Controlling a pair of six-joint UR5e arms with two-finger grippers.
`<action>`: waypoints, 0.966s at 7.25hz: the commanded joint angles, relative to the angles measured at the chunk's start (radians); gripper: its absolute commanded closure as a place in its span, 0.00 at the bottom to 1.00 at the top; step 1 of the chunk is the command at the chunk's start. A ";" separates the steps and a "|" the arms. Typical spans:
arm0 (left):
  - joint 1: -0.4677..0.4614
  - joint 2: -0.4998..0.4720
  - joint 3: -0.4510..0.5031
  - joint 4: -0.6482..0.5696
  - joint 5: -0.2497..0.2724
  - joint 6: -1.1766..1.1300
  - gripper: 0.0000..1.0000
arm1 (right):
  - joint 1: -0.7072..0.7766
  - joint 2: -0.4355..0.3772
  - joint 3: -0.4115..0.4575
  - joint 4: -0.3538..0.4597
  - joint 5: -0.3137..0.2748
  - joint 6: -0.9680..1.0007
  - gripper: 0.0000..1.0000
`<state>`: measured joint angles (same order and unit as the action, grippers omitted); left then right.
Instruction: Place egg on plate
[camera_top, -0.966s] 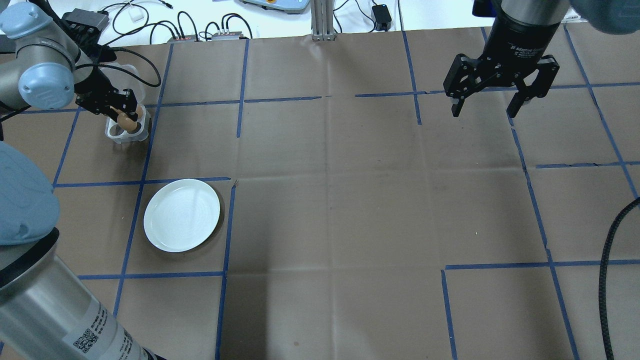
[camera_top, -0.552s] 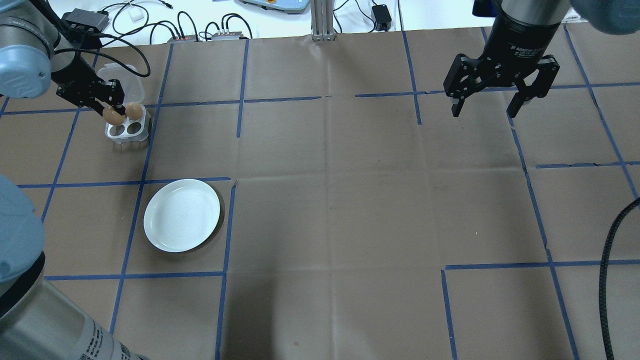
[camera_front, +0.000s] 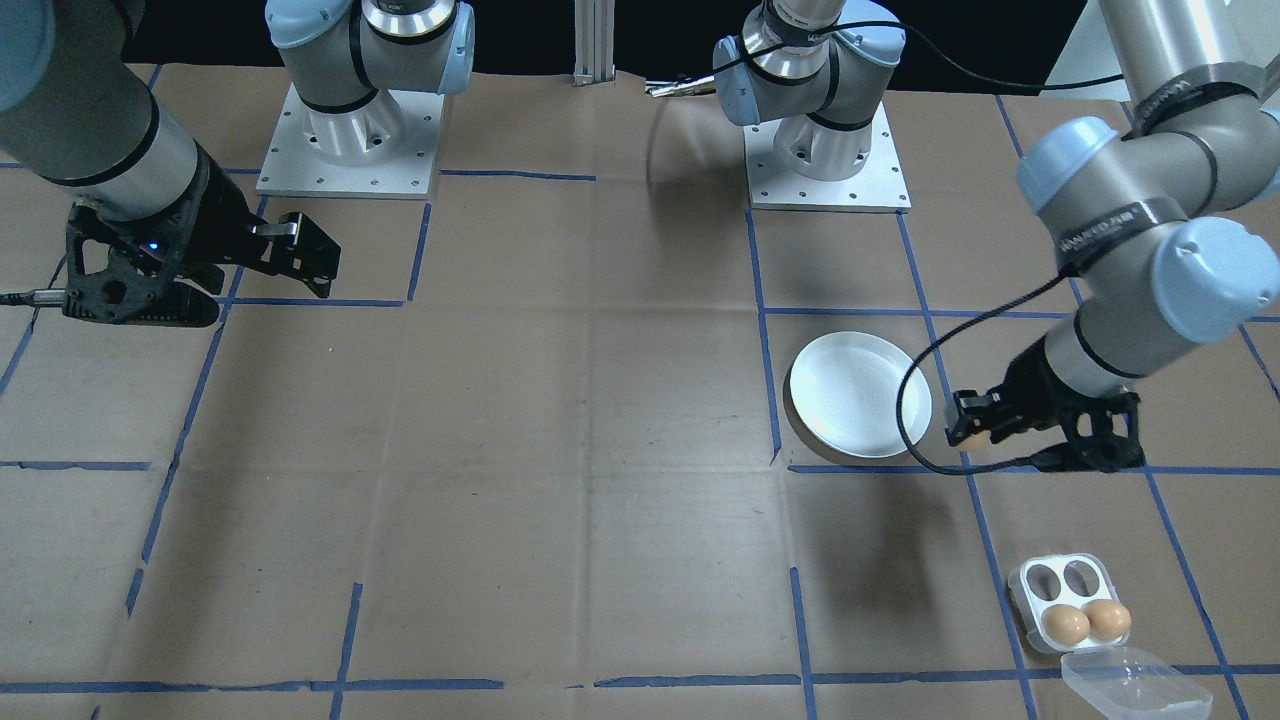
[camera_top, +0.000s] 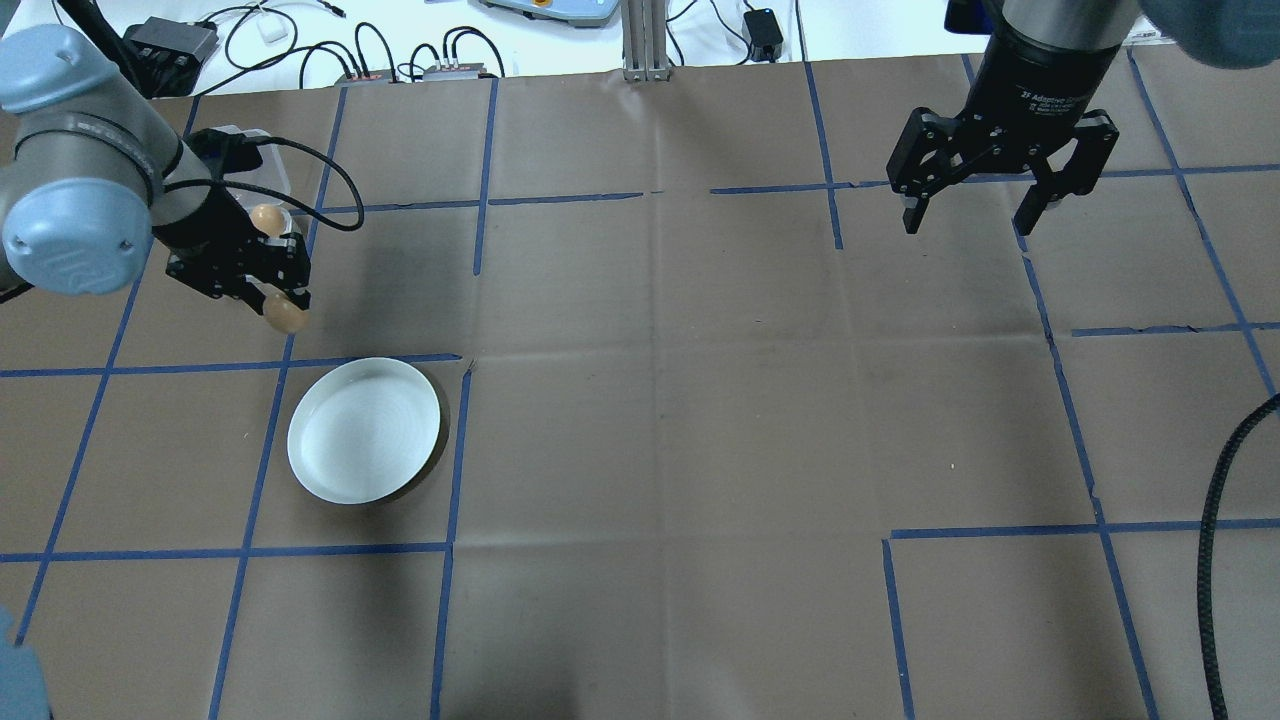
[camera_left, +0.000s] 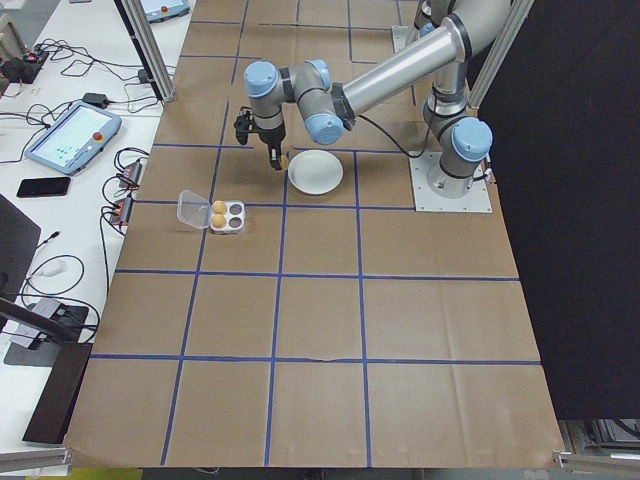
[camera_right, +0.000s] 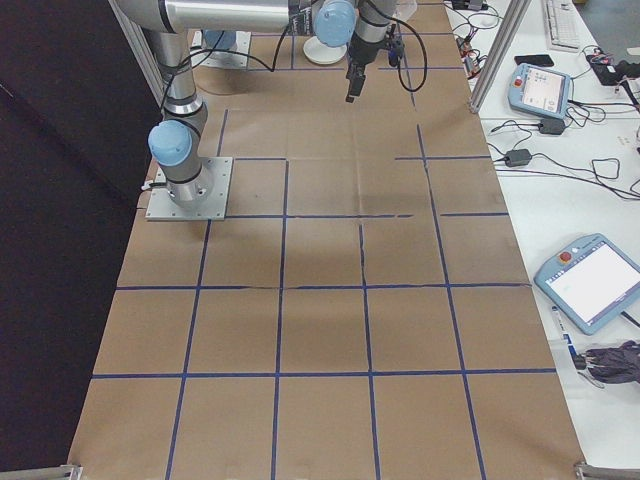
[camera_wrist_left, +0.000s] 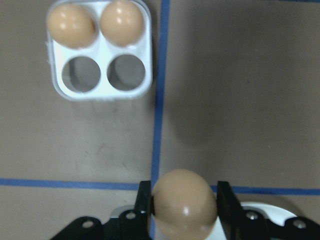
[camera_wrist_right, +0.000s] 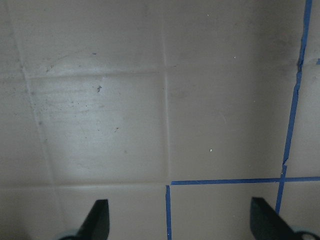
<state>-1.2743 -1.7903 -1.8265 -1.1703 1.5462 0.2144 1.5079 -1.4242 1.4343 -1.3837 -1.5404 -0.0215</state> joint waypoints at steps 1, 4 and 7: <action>-0.030 0.057 -0.242 0.204 0.000 -0.043 0.79 | 0.000 -0.001 0.000 0.000 -0.001 0.000 0.00; -0.030 0.032 -0.315 0.319 0.000 -0.039 0.49 | 0.000 -0.001 0.000 0.000 -0.001 0.000 0.00; -0.033 0.071 -0.297 0.304 0.002 -0.030 0.00 | 0.000 -0.001 0.000 0.000 -0.001 0.000 0.00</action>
<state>-1.3057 -1.7405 -2.1338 -0.8572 1.5476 0.1806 1.5079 -1.4250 1.4343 -1.3837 -1.5405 -0.0215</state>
